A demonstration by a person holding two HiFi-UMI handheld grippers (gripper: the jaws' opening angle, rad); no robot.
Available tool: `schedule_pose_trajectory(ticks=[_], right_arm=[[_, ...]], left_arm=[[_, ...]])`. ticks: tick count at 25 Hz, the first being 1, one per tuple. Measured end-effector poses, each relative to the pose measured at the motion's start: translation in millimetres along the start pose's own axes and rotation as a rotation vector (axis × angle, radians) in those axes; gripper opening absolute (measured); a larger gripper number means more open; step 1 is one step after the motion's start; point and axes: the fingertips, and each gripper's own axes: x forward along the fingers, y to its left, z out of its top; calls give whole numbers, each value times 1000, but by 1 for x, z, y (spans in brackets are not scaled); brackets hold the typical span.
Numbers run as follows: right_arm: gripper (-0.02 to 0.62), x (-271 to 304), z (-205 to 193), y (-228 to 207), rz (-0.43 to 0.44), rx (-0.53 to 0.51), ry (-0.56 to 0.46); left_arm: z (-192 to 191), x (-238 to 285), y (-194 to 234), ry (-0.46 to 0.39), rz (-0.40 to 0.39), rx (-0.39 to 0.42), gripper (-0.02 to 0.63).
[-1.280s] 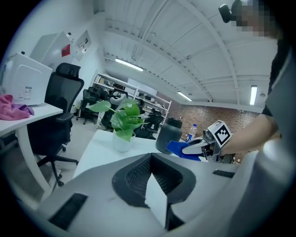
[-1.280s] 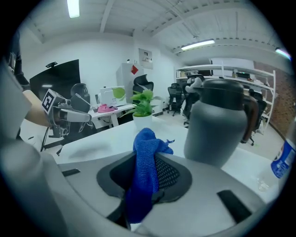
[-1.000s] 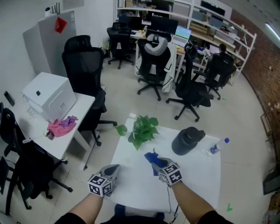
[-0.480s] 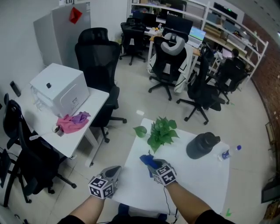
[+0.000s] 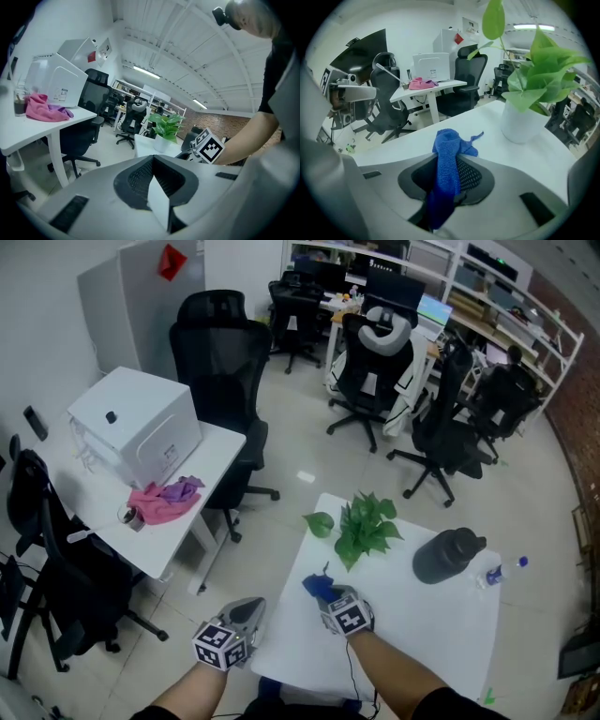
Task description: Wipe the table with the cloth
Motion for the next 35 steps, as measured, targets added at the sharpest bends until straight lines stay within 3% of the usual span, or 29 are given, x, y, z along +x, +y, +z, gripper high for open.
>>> schedule_pose_trajectory(ticks=[4, 8, 14, 17, 20, 25, 30, 35], right_arm=[[95, 8, 6, 1, 13, 116, 54], [95, 14, 16, 7, 47, 232, 37], [95, 28, 36, 22, 112, 346, -37], [95, 19, 38, 16, 196, 484, -131], [95, -6, 23, -7, 195, 609, -199], [95, -24, -15, -33, 78, 608, -134], [95, -8, -9, -27, 55, 602, -137], [95, 10, 12, -13, 87, 588, -151]], left_arm=[[-2, -2, 5, 0, -1, -11, 0], [-2, -3, 6, -3, -3, -14, 0], [-6, -5, 12, 2, 10, -33, 0], [-7, -6, 13, 0, 14, -50, 0], [-4, -5, 14, -5, 15, -49, 0], [-3, 1, 10, -2, 8, -54, 0], [-4, 4, 7, -1, -1, -53, 0], [-7, 2, 8, 5, 2, -51, 0]])
